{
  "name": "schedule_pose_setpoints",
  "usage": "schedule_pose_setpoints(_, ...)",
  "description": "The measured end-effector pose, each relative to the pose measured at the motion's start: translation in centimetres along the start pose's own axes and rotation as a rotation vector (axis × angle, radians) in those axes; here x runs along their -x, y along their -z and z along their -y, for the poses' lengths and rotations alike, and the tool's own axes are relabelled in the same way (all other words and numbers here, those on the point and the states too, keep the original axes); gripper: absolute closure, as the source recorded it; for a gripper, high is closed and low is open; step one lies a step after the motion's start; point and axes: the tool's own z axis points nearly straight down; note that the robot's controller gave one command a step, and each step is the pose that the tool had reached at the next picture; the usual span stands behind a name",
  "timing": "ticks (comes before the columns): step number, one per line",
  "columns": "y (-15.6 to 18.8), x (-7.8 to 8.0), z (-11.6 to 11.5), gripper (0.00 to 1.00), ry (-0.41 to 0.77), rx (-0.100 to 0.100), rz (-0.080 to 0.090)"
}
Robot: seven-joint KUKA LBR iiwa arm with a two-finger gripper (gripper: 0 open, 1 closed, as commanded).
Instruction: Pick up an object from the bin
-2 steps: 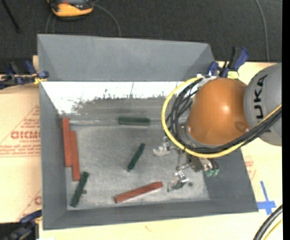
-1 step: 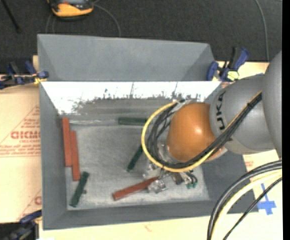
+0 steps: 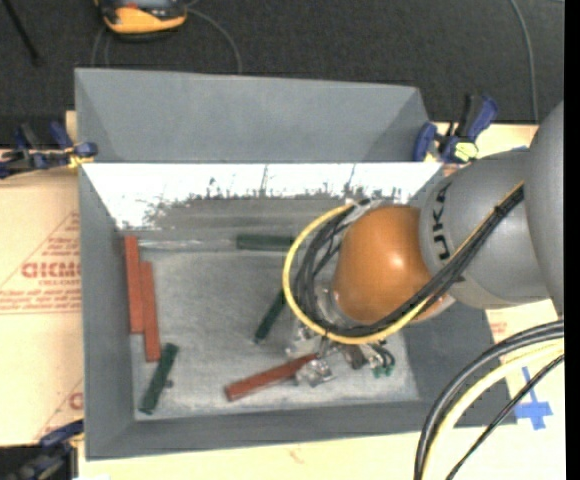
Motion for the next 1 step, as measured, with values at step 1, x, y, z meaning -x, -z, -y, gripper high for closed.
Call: schedule_pose_setpoints(1, 16.32, 0.53, -1.63, 1.0, 0.004, -0.001, 0.003)
